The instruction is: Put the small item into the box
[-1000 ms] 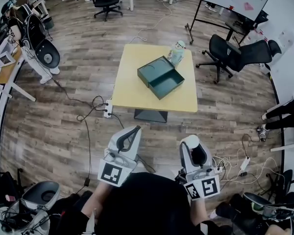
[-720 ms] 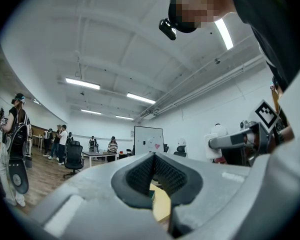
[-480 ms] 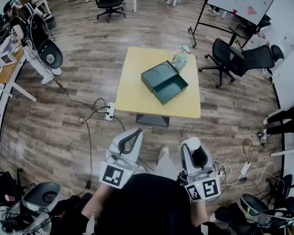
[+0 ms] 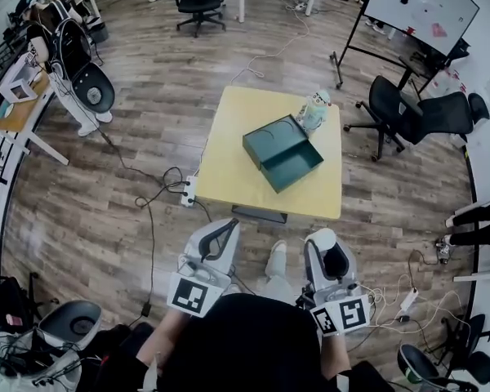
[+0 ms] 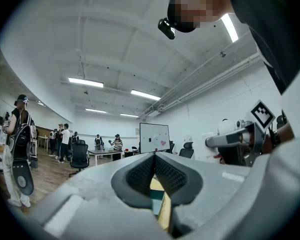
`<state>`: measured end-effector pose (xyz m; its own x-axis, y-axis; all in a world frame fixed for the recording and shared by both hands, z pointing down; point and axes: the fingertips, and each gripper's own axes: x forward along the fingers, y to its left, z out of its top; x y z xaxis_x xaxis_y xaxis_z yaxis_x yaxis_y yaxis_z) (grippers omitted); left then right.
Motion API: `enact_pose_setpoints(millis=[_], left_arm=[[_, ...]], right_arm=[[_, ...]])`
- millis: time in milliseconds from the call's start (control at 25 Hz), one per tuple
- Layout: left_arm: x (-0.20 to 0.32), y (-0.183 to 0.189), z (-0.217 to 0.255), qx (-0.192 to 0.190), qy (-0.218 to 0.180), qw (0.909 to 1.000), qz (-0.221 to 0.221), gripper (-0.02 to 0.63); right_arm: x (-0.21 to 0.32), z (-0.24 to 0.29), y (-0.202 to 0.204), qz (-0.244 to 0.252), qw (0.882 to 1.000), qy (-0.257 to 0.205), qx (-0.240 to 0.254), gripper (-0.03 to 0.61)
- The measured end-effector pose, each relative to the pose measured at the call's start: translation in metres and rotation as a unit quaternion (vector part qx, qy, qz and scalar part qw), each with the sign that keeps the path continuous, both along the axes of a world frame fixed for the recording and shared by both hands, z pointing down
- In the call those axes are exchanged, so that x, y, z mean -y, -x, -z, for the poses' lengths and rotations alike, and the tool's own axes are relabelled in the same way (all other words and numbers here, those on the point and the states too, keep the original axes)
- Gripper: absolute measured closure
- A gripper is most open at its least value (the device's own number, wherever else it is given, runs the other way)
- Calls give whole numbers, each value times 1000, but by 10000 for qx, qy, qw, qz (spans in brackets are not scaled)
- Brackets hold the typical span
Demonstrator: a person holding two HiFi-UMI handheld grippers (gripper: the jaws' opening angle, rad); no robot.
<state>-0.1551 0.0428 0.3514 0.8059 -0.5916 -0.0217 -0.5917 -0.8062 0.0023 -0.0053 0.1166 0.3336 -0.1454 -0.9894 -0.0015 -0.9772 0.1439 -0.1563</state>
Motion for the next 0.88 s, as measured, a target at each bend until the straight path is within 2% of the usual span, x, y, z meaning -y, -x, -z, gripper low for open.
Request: enact_pose_setpoints(millis=[400,880], left_arm=[[62,-46,8,-7,-46,9996,264,612],[113,-98,15,-86,-39,9971,751,612]], right_arm=[[70,5,-49,251,9997,49,-32,405],[136,9,-108,686,9976,65,-58,405]])
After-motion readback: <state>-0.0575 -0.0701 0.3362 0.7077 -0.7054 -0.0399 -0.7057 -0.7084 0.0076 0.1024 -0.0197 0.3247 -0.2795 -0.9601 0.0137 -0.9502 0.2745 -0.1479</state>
